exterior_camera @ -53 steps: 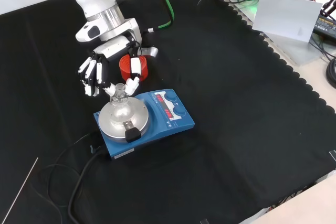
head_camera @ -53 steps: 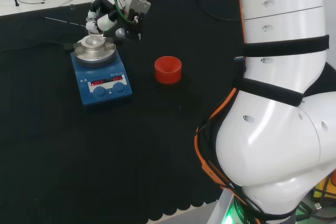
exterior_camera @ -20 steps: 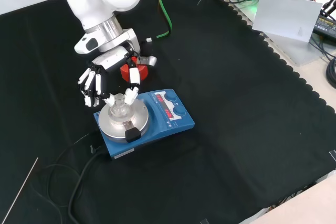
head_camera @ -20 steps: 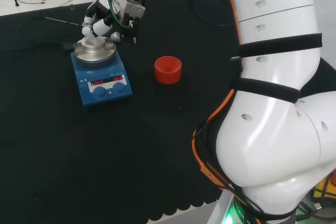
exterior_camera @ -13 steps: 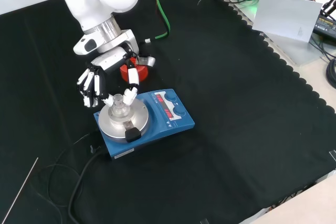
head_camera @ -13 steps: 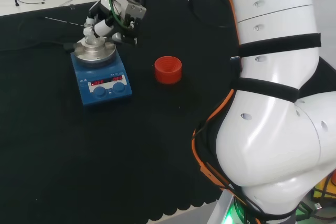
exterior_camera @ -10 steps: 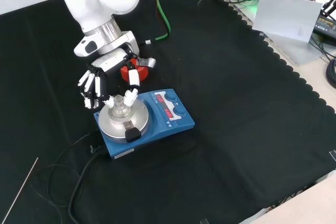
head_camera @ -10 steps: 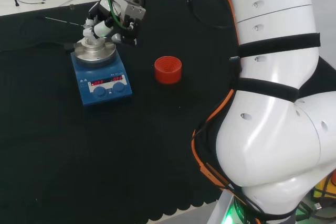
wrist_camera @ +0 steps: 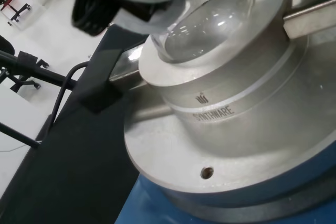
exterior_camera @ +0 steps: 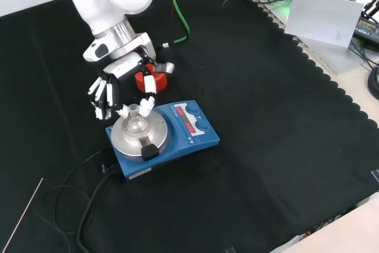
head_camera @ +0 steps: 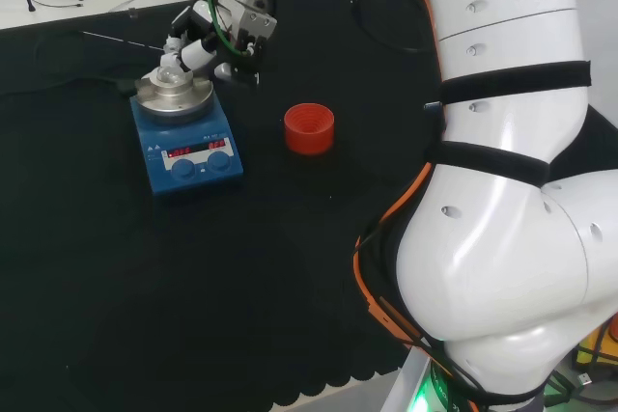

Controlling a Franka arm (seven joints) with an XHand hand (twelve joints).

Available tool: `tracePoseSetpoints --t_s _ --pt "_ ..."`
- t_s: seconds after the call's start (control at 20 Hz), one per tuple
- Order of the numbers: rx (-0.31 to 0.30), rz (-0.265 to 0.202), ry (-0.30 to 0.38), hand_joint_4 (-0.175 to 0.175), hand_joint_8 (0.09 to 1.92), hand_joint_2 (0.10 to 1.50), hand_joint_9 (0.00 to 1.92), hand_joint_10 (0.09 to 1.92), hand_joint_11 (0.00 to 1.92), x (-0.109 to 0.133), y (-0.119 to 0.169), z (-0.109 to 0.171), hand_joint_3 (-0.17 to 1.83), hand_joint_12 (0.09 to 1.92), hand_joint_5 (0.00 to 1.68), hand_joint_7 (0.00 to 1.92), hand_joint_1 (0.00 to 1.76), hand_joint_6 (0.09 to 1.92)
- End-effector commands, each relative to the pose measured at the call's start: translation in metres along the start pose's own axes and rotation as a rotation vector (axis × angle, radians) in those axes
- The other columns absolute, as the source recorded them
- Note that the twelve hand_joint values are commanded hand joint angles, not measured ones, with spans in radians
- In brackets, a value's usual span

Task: Place the round-bottom flask on the heater.

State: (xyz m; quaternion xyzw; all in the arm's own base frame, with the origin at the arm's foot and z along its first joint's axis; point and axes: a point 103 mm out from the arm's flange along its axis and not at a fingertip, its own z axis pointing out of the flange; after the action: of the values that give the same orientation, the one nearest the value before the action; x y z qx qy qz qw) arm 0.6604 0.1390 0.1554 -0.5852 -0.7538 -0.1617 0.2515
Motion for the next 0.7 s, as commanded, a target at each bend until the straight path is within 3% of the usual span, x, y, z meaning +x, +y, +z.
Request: tracePoseSetpoints --t_s 0.05,0.2,0.3,0.45,0.7 --pt "0.021 0.001 -0.01 0.012 0.57 0.67 0.64 0.53 0.21 0.006 0.003 0.003 0.73 1.33 0.77 0.47 1.01 0.96" --pt "0.035 0.0 -0.012 -0.004 0.57 0.58 0.61 0.54 0.17 0.006 0.001 -0.001 0.82 1.34 0.54 0.42 0.97 0.85" --pt "0.045 0.003 -0.01 -0.007 0.59 0.55 0.56 0.57 0.13 0.004 -0.002 -0.004 0.81 1.35 0.42 0.38 0.94 0.65" --pt "0.052 0.012 -0.013 -0.007 0.62 0.53 0.51 0.61 0.1 0.003 -0.005 -0.008 0.79 1.36 0.39 0.32 0.91 0.44" --pt "0.039 0.033 -0.028 -0.003 0.63 0.53 0.48 0.63 0.07 0.008 -0.012 -0.015 0.74 1.37 0.36 0.28 0.86 0.3"
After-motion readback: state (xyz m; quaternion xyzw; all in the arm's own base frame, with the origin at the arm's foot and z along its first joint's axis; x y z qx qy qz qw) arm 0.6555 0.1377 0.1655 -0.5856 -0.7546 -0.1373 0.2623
